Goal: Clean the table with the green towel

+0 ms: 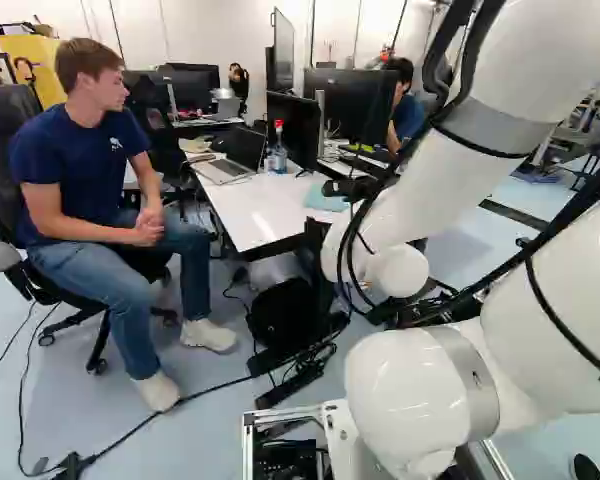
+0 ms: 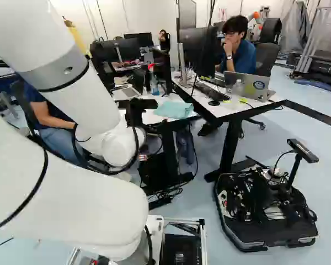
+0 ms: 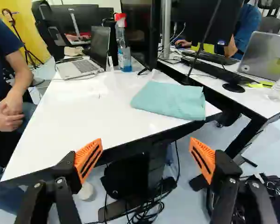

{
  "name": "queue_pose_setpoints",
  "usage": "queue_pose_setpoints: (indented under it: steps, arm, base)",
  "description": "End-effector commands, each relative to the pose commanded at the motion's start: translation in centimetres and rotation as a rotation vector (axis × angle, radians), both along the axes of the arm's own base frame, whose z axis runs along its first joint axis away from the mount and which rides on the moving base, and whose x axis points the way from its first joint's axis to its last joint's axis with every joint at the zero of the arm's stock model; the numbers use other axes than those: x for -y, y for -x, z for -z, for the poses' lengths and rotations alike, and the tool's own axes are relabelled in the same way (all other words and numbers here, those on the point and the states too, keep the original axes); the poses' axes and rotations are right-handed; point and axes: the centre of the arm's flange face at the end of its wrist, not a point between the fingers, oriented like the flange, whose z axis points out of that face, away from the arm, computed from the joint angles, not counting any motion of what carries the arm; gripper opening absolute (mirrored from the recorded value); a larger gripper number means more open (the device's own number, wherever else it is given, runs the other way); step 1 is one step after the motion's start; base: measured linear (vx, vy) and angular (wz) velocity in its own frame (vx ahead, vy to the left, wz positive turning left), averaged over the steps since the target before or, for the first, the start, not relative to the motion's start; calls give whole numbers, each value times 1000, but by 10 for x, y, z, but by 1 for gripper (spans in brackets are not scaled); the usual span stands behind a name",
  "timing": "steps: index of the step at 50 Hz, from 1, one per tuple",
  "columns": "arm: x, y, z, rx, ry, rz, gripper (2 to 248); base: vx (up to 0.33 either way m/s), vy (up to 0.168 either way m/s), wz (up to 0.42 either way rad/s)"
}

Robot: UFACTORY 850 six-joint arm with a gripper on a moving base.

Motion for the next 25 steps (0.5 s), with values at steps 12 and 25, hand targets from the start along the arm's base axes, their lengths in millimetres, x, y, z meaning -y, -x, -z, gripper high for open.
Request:
queue_pose_setpoints:
  steps: [12,25]
  arm:
    - [0,0,0,0,0,0,247]
    - [0,-2,0,-1,0,0,247]
  base:
    - [0,0,0]
    - [0,0,0]
